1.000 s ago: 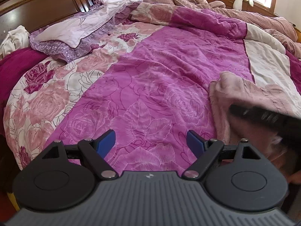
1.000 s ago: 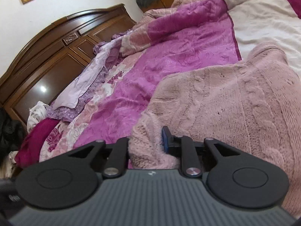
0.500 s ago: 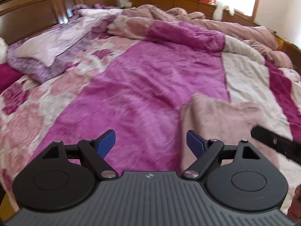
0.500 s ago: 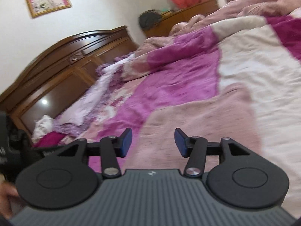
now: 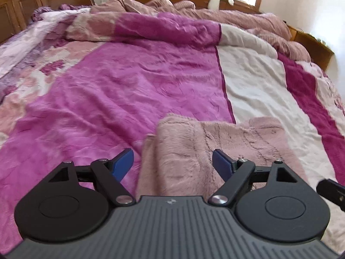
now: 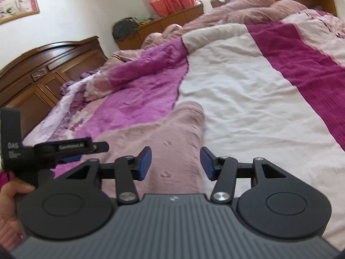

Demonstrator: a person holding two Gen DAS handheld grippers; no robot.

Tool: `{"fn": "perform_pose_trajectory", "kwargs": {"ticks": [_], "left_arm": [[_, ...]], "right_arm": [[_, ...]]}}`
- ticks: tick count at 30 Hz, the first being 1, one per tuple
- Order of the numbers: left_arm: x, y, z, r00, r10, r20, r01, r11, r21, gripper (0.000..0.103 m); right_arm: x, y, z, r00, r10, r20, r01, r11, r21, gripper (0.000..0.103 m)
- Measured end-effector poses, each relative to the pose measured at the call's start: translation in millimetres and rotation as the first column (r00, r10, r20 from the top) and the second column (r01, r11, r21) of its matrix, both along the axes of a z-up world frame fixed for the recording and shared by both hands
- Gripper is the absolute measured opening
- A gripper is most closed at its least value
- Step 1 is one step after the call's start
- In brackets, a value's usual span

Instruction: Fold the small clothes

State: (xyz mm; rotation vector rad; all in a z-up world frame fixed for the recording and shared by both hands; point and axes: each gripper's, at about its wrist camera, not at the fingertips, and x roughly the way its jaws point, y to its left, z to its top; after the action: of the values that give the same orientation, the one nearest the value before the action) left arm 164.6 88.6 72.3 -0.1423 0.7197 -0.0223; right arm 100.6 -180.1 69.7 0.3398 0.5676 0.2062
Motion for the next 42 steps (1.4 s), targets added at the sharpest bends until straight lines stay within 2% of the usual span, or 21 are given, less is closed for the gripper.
{"fn": "perform_pose_trajectory", "kwargs": {"ticks": [1, 2, 3, 5, 7, 9, 13, 16, 21, 24, 25, 29, 30, 36, 39, 42], "left_arm": [[4, -1, -4, 1.000, -0.009, -0.001, 0.009, 1.000, -0.011, 0.061], [7, -1, -7, 1.000, -0.018, -0.004, 0.018, 0.999, -0.031, 0.039], [8, 0, -8, 1.000, -0.021, -0.003, 0.021, 0.998, -0.054, 0.025], [9, 0, -4, 0.999, -0.028, 0.041, 0.030, 0.998, -0.059, 0.011], [11, 0, 6, 0.995, -0.026, 0.097, 0.029, 0.999, -0.022, 0.011], [22, 5, 9, 0.994, -0.009, 0.107, 0.011, 1.000, -0.016, 0.011], [46, 10, -10, 1.000, -0.003, 0.022, 0.003, 1.000, 0.023, 0.011], [38, 14, -20, 1.000, -0.015, 0.026, 0.014, 0.999, 0.044, 0.012], [23, 16, -12, 1.000, -0.022, 0.020, 0.021, 0.999, 0.039, 0.012], [11, 19, 2, 0.999, -0.033, 0.007, 0.033, 0.999, 0.004, 0.015], [4, 19, 7, 0.999, -0.037, 0.009, 0.037, 0.999, -0.005, 0.016], [-32, 21, 26, 0.999, -0.042, 0.016, 0.043, 0.998, -0.049, 0.051], [-41, 22, 29, 0.999, -0.046, 0.019, 0.047, 0.997, -0.063, 0.056], [-79, 15, 30, 0.998, -0.059, -0.010, 0.058, 0.995, -0.085, 0.060], [-87, 11, 20, 0.998, -0.050, -0.032, 0.049, 0.998, -0.040, 0.061], [-87, 9, 5, 0.994, -0.043, -0.099, 0.045, 0.999, 0.018, 0.061]], "right_arm": [[0, -1, -2, 1.000, 0.002, -0.009, -0.002, 1.000, -0.001, 0.053], [1, -1, -6, 1.000, 0.008, -0.020, -0.008, 1.000, -0.003, 0.053], [1, 0, -9, 0.999, 0.017, -0.031, -0.017, 1.000, -0.006, 0.053], [2, 2, -14, 0.999, 0.036, -0.042, -0.035, 0.999, 0.010, 0.053], [0, 8, -14, 0.996, 0.071, -0.056, -0.068, 0.996, 0.049, 0.053], [-4, 21, -11, 0.996, 0.086, -0.034, -0.085, 0.996, 0.004, 0.053], [-5, 36, -12, 0.993, 0.115, -0.017, -0.115, 0.991, -0.062, 0.053], [-6, 37, -14, 0.992, 0.124, -0.012, -0.125, 0.989, -0.086, 0.053], [-6, 35, -11, 0.993, 0.113, -0.021, -0.114, 0.990, -0.082, 0.053], [-7, 27, -9, 0.995, 0.097, -0.025, -0.097, 0.995, -0.028, 0.053], [-8, 23, -8, 0.995, 0.092, -0.026, -0.092, 0.996, -0.003, 0.053], [-13, 7, -3, 0.998, 0.068, -0.018, -0.067, 0.994, 0.084, 0.054], [-15, 4, -2, 0.998, 0.058, -0.014, -0.057, 0.994, 0.092, 0.054], [-15, 0, -7, 0.998, 0.044, -0.041, -0.040, 0.994, 0.100, 0.054], [-14, 1, -13, 0.996, 0.065, -0.066, -0.057, 0.992, 0.116, 0.054], [-13, 6, -15, 0.991, 0.088, -0.097, -0.081, 0.994, 0.067, 0.053]]}}
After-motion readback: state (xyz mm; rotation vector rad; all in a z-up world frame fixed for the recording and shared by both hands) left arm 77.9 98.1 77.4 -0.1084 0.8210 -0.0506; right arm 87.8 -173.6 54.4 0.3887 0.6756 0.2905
